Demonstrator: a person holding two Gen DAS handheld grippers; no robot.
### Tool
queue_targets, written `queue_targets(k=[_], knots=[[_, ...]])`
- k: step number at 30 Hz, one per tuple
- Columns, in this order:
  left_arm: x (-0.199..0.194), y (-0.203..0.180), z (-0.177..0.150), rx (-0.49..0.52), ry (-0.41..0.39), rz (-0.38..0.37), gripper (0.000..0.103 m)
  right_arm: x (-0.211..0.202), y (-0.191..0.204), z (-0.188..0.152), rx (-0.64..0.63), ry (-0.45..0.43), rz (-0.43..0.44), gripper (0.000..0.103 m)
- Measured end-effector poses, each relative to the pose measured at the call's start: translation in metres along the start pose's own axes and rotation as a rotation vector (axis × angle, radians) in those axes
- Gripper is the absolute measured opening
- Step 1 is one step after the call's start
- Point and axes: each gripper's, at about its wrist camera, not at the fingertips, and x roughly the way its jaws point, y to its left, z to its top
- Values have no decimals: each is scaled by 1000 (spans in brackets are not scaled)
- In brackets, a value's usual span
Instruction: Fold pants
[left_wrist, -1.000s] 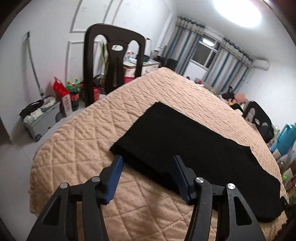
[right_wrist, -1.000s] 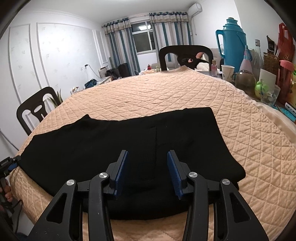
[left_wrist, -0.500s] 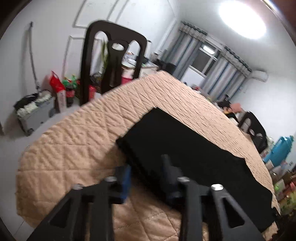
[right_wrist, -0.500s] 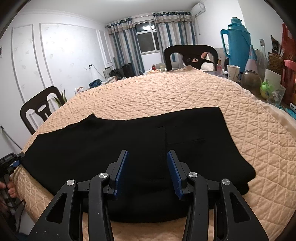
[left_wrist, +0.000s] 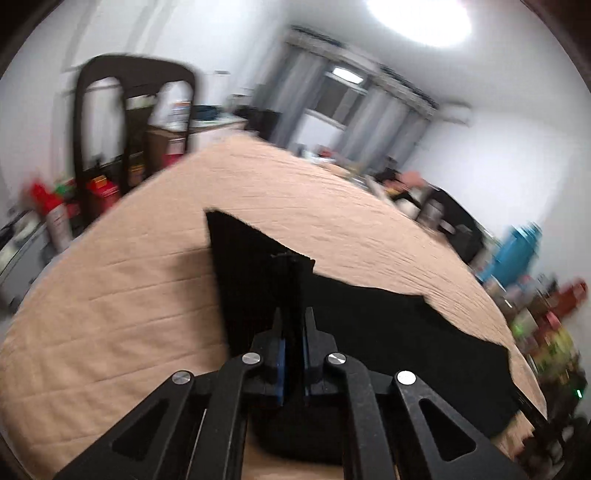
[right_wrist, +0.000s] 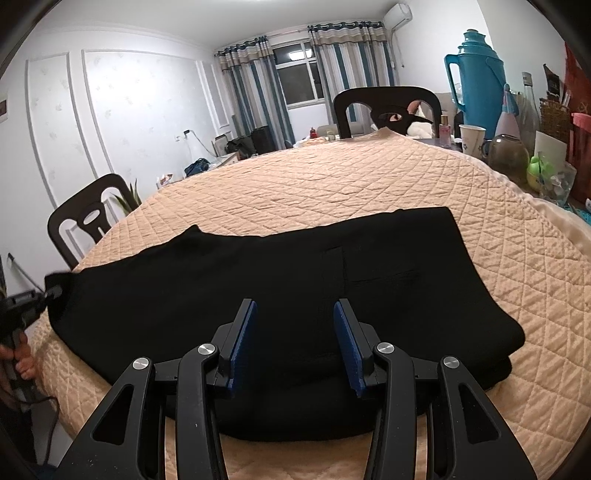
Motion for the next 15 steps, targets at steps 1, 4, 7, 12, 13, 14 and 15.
queue_targets(k=[1, 4, 7, 12, 13, 14, 15], knots=[[4, -13, 1, 28, 9, -29, 8, 0, 0, 0, 4, 1, 9, 44], [18, -61, 0, 135, 45, -124, 8, 1, 1, 1, 12, 4, 35, 44], [28, -103, -13, 218, 89, -216, 8, 2, 2, 1, 24, 11, 64, 44], [48, -144, -55, 309, 240, -334, 8, 5, 1, 0, 77, 31, 150, 44], [53, -145, -63, 314, 281, -348, 8, 7, 2, -1, 84, 39, 166, 44], [56, -144, -68, 315, 312, -349, 8, 8, 3, -1, 90, 48, 181, 44], [58, -142, -69, 313, 328, -347, 8, 11, 5, -2, 93, 57, 196, 44]])
